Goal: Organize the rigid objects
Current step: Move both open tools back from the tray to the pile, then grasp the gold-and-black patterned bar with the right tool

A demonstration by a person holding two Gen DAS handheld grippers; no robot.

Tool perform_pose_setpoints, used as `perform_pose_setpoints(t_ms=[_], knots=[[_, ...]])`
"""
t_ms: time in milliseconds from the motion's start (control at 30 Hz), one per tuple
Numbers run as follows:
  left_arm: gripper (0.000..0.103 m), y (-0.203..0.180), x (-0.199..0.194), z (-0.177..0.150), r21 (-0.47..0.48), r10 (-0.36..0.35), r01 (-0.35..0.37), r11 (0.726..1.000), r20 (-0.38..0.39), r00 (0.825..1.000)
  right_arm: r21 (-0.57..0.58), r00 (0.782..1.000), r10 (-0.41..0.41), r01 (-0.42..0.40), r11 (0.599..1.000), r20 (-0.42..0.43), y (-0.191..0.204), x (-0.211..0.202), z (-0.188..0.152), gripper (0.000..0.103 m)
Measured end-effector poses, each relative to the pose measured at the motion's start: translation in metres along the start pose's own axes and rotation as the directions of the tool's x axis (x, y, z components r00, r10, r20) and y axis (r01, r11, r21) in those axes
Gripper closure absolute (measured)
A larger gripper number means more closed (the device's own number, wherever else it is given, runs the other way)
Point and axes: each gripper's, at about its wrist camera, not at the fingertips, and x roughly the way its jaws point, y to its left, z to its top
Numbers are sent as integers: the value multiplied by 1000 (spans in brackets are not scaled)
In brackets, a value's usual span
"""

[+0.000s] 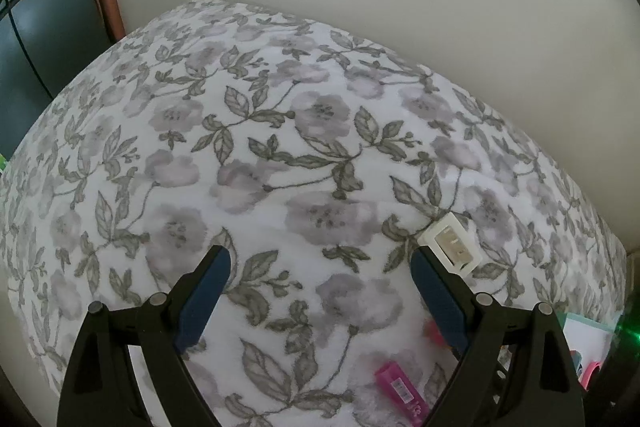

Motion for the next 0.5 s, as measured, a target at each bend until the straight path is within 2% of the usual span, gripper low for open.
perform_pose_setpoints(t_ms=[133,367,500], knots=[[11,2,4,0,-3,-1,1,1000,-10,1000,7,1000,13,-13,1000,18,-1,2,5,6],[11,2,3,1,4,-10,10,1000,-12,1000,109,998,24,-31,994,64,-32,-11,5,6],[11,-5,7,-2,22,-18,19,1000,-46,999,81,998,30,-35,996,61,-33,-20,-1,6]])
